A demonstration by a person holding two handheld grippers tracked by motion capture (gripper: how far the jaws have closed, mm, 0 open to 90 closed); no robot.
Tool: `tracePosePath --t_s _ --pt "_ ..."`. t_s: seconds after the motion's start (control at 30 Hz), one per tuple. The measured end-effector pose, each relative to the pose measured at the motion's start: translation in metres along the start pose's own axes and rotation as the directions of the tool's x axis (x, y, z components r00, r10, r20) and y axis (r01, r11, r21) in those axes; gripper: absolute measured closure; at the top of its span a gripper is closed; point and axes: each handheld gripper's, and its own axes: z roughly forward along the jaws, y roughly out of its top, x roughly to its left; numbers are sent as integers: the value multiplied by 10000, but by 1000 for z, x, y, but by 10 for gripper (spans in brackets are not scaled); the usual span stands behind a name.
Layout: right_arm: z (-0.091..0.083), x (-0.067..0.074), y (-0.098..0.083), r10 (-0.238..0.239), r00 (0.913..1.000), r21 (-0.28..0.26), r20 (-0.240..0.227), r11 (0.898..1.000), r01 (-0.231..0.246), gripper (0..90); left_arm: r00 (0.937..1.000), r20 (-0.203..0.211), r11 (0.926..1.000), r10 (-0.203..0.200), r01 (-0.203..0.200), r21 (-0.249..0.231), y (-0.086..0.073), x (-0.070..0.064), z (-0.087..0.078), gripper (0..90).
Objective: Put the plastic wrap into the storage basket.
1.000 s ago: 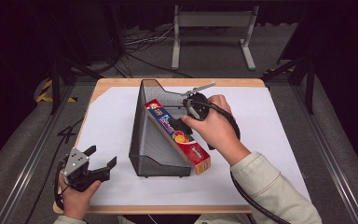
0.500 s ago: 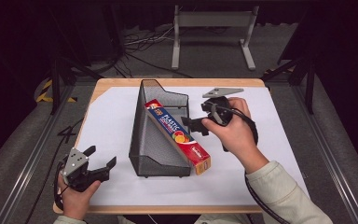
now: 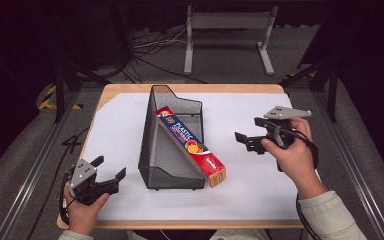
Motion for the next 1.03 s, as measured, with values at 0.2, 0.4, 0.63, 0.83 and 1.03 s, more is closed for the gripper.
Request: tracePosePath --t_s 0.2,0.4,0.63,0.83,1.03 --pt "-19 -23 -26 -82 9987 -286 493 9995 96 133 10000 -49 10000 -8 8 -2 -1 0 -1 151" --pt "-28 -45 -62 150 9968 -392 784 9992 -119 133 9999 -112 10000 4 -3 28 -1 1 -1 151" --pt "-26 -66 -109 600 9925 -167 1060 9981 -586 133 9999 -139 9999 38 -37 107 -2 1 1 151" --pt "-14 -74 -140 673 9903 -84 1218 9977 -668 133 10000 -55 10000 5 -4 69 -2 1 3 151" --pt "-9 -73 -150 587 9897 -104 1306 9983 -578 134 9999 55 9999 91 -91 51 -2 -1 4 150"
